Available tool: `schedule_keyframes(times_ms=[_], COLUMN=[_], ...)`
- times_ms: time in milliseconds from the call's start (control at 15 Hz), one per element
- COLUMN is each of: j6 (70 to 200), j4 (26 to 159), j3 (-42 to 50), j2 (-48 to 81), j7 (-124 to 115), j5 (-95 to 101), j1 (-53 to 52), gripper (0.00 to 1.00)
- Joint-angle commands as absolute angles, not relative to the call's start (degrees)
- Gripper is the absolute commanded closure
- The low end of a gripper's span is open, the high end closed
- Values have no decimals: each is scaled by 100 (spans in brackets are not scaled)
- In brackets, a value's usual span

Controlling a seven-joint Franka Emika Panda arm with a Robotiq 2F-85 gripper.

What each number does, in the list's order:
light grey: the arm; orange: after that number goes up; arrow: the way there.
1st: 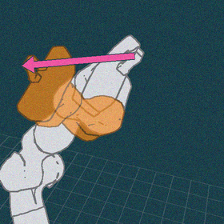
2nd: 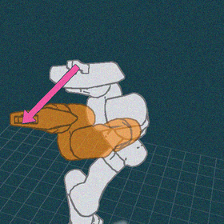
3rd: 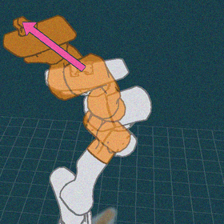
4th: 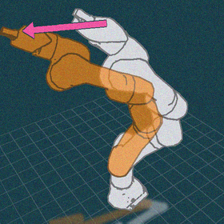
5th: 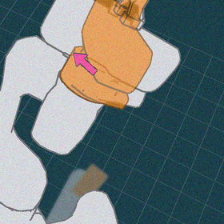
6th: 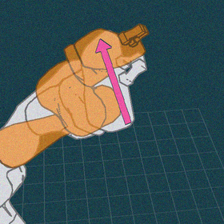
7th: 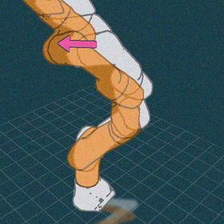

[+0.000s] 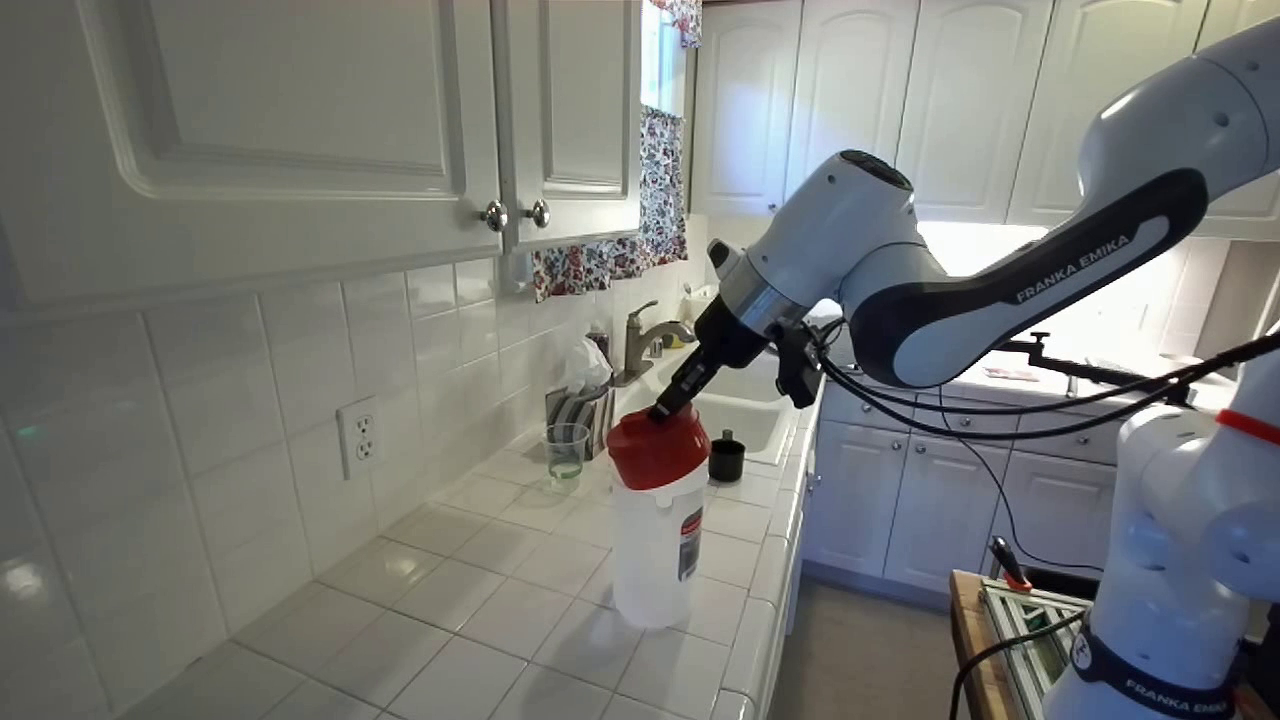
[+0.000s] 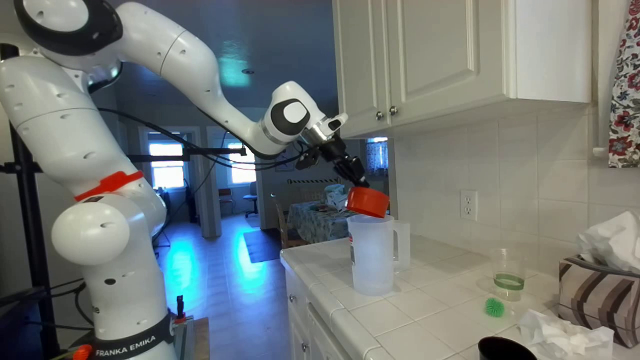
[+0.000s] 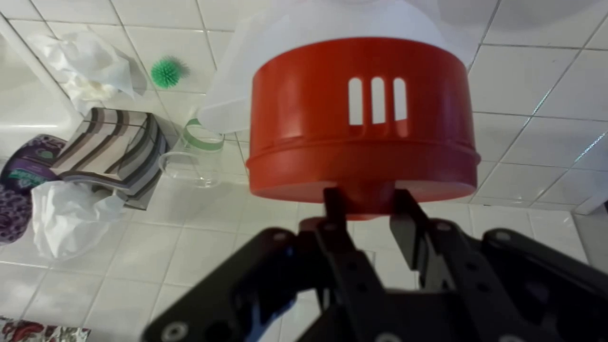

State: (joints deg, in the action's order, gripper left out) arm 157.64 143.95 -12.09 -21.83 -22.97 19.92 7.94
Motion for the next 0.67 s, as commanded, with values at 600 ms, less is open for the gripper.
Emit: schedule_keyframes(times_ms=[600], j6=[16276], j4=[14855], j3=[-1882], j2=[-2560], j7=[-3347], j5=[2735], j1=[1581], gripper=[92])
